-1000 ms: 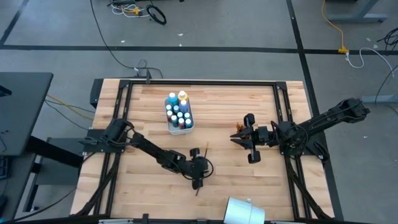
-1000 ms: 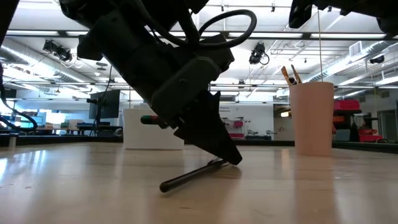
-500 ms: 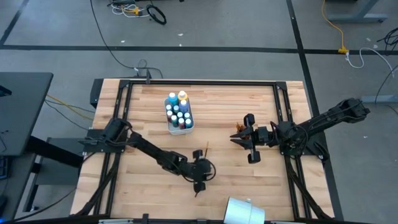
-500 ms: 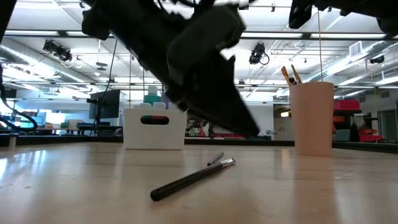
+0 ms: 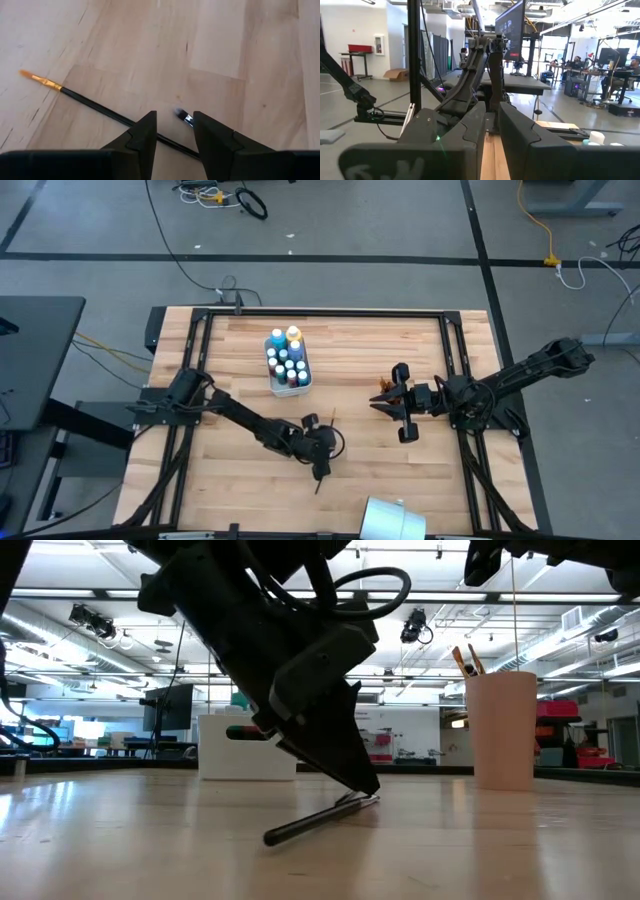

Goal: Pick & Place Paint Supplies
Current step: Put the silver paint brush into the orange cup

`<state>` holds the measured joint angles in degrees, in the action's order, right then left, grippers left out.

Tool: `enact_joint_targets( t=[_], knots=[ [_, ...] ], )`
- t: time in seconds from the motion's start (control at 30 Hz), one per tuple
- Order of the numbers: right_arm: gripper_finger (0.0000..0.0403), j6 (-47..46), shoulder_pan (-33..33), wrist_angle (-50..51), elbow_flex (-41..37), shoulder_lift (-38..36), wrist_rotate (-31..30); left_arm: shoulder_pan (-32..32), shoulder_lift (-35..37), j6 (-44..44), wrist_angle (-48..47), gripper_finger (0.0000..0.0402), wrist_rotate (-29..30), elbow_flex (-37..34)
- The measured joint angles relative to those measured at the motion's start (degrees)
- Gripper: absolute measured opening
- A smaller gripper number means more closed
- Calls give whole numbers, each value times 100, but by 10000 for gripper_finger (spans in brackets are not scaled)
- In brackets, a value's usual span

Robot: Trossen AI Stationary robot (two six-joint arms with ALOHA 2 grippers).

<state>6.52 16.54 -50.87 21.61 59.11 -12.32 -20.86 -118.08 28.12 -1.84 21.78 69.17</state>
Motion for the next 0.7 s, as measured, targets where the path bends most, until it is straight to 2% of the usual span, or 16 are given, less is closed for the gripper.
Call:
enact_joint_targets(
  t=[0.37, 0.7],
  knots=[
    [59, 2, -1, 0, 0, 0, 0, 30, -17, 325, 266, 137, -46, 195],
    [59, 2, -1, 0, 0, 0, 0, 52, -17, 1170, 56, 137, -41, 98]
  ],
)
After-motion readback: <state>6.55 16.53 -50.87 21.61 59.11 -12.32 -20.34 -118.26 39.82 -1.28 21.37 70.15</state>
